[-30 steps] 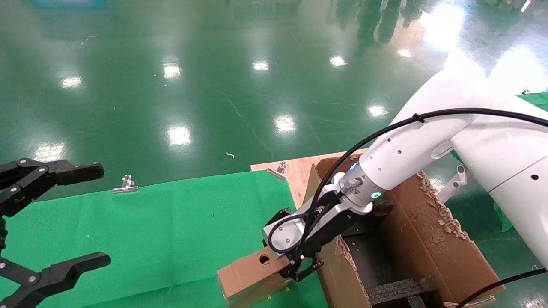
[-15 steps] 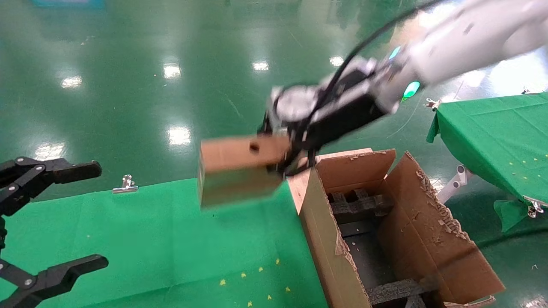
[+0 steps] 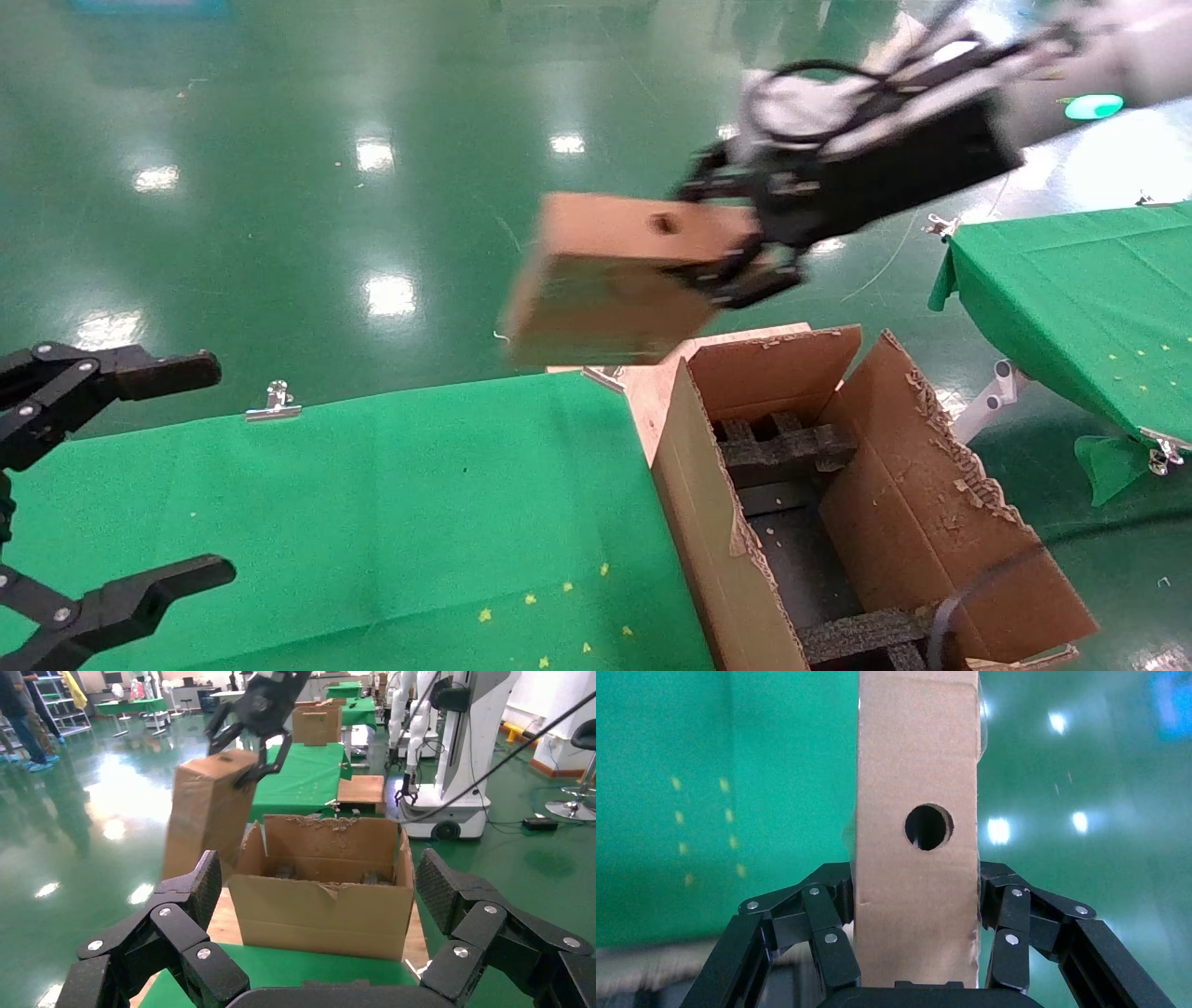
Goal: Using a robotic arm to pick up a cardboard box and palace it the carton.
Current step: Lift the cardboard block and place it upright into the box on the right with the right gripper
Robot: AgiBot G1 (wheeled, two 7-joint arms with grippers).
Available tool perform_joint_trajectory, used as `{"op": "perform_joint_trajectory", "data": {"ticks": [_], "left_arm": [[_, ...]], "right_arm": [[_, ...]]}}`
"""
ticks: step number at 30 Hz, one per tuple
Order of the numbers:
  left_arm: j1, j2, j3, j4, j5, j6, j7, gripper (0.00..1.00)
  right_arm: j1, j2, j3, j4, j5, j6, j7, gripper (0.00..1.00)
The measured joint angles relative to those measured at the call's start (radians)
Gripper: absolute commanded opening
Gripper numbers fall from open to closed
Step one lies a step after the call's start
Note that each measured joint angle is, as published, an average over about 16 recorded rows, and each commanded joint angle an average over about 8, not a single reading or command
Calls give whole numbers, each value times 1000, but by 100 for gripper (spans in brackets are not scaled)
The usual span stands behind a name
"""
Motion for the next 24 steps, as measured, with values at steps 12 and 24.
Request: {"op": "perform_joint_trajectory", "data": {"ticks": [12, 24], "left_arm": [[0, 0, 0, 0, 0, 0, 0, 100], [0, 0, 0, 0, 0, 0, 0, 100]], "right_arm": [[121, 228, -252, 34, -1, -1, 14, 0], [170, 308, -420, 76, 15, 15, 39, 0]]}}
